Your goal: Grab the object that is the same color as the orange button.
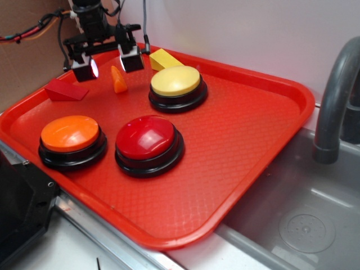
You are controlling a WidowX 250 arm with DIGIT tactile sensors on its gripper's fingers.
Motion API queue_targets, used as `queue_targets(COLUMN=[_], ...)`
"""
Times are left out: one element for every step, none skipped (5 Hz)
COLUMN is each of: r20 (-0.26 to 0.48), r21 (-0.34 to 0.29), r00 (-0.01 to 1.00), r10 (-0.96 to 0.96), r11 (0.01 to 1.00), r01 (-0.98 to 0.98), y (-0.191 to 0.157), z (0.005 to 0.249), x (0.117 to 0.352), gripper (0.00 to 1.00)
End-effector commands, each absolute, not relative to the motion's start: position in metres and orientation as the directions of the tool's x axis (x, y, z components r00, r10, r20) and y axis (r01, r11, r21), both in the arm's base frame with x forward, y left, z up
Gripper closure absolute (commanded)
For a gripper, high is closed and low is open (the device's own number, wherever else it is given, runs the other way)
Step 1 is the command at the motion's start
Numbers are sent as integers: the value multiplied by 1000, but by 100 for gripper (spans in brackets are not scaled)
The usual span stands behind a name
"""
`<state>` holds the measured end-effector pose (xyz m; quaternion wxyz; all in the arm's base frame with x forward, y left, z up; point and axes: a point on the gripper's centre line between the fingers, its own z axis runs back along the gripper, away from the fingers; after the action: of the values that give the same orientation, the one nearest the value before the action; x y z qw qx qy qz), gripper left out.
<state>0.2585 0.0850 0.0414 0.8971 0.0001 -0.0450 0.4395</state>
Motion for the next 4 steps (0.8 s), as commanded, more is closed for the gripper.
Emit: queue_targets(r20=[62, 32, 18, 36], r21=[-69, -80, -84, -86], r00=[629, 610, 603, 619], r10=[775, 792, 798, 785], r11=[632, 610, 602, 619], r01=[-772, -788, -794, -780], y=[81, 82, 80, 76], z=[35, 32, 29, 35], x=[257, 257, 253, 254], gripper=[0, 0, 98, 100])
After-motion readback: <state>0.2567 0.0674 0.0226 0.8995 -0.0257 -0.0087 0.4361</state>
